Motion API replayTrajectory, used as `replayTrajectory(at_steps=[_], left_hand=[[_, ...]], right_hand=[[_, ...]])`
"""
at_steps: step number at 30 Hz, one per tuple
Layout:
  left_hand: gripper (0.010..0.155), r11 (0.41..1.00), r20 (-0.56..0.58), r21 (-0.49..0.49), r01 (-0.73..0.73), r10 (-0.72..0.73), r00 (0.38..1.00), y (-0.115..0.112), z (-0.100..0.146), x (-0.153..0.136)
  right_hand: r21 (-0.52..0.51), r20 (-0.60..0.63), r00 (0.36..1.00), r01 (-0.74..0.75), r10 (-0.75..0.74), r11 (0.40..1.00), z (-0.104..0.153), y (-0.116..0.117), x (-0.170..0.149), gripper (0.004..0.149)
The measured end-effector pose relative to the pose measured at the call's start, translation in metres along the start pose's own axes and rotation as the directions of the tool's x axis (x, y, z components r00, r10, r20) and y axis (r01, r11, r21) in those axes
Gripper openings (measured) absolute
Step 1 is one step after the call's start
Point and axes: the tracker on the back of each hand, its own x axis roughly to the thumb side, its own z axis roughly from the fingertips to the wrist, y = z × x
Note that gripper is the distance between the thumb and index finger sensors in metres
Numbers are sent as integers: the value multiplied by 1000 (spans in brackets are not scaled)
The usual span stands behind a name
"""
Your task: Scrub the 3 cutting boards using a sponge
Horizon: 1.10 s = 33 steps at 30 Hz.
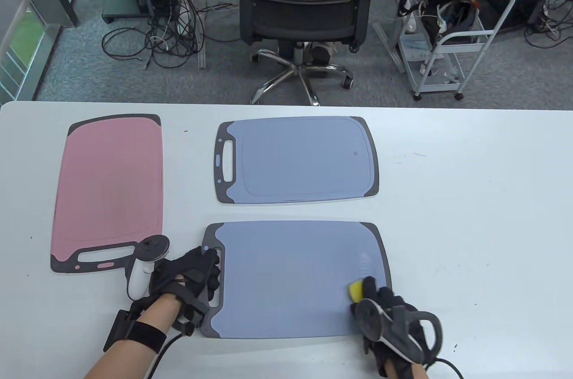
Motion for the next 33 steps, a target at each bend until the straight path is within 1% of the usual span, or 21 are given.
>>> replayTrajectory(at_steps=[1, 3, 5, 6, 7, 9, 10, 11, 13, 15, 16, 18, 20, 22, 24, 26, 28, 29, 31, 32, 33], left_hand=[[53, 1000, 0, 2, 2, -2, 1000, 0, 0, 0], [53, 1000, 0, 3, 3, -3, 1000, 0, 0, 0], [53, 1000, -1, 2, 2, -2, 1000, 0, 0, 0], [53, 1000, -2, 0, 1, -1, 1000, 0, 0, 0], [53, 1000, -1, 1, 2, -2, 1000, 0, 0, 0], [53, 1000, -2, -2, -1, 1, 1000, 0, -1, 0], [53, 1000, -3, -4, -3, 3, 1000, 0, 0, 0], [53, 1000, -3, -9, -5, 5, 1000, 1, -1, 0], [53, 1000, -4, -19, -10, 10, 1000, 1, -1, 0], [53, 1000, -4, -22, -11, 11, 1000, 1, -1, 0], [53, 1000, -4, -23, -10, 10, 1000, 1, -1, 0], [53, 1000, -4, -28, -11, 11, 1000, 1, -1, 0], [53, 1000, -4, -27, -10, 10, 1000, 1, -1, 0], [53, 1000, -4, -26, -7, 7, 1000, 1, -1, 0], [53, 1000, -2, -20, -1, 1, 1000, 1, -1, 0], [53, 1000, 0, -12, 6, -6, 1000, 1, -1, 0], [53, 1000, 1, -6, 11, -11, 1000, 1, -2, 0], [53, 1000, 1, -5, 14, -14, 1000, 1, -2, 0], [53, 1000, 3, 0, 19, -19, 1000, 1, -2, 0], [53, 1000, 3, 1, 20, -20, 1000, 1, -2, 0], [53, 1000, 3, 0, 19, -19, 1000, 1, -2, -1]], right_hand=[[19, -20, 1000, -7, 8, 1000, -2, 0, -6, 69], [17, 4, 1000, 27, -28, 999, -3, -1, 5, 70], [-39, 123, 991, -42, 46, 998, -5, -7, 44, 70], [-49, 246, 968, -30, 41, 998, -7, -10, 70, 70], [-74, 319, 947, -11, 35, 997, -4, -14, 99, 70], [-74, 470, 883, 46, -6, 996, 1, -20, 159, 71], [-77, 523, 853, 54, -6, 996, 5, -23, 181, 71], [-87, 595, 804, 51, 11, 995, 10, -26, 211, 71], [-123, 694, 717, 35, 61, 992, 22, -31, 253, 71], [-140, 717, 692, 25, 84, 990, 26, -33, 270, 71], [-136, 704, 705, 9, 90, 991, 25, -34, 270, 71], [-95, 680, 731, 8, 59, 995, 20, -34, 252, 70], [-84, 603, 795, -16, 64, 996, 13, -30, 219, 70], [-77, 501, 862, -41, 74, 996, 8, -23, 164, 70], [-55, 404, 913, -40, 59, 998, 8, -17, 119, 70], [-31, 244, 970, -6, 14, 1000, 9, -7, 61, 70], [-11, 109, 994, 4, -3, 1000, 9, -1, 22, 70], [3, 65, 998, -1, 1, 1000, 9, 0, 10, 70], [6, 67, 998, -10, 10, 1000, 7, 0, 9, 70], [-20, 85, 996, -18, 20, 1000, 7, -1, 21, 71], [-38, 151, 988, -36, 41, 999, 7, -3, 38, 71]])
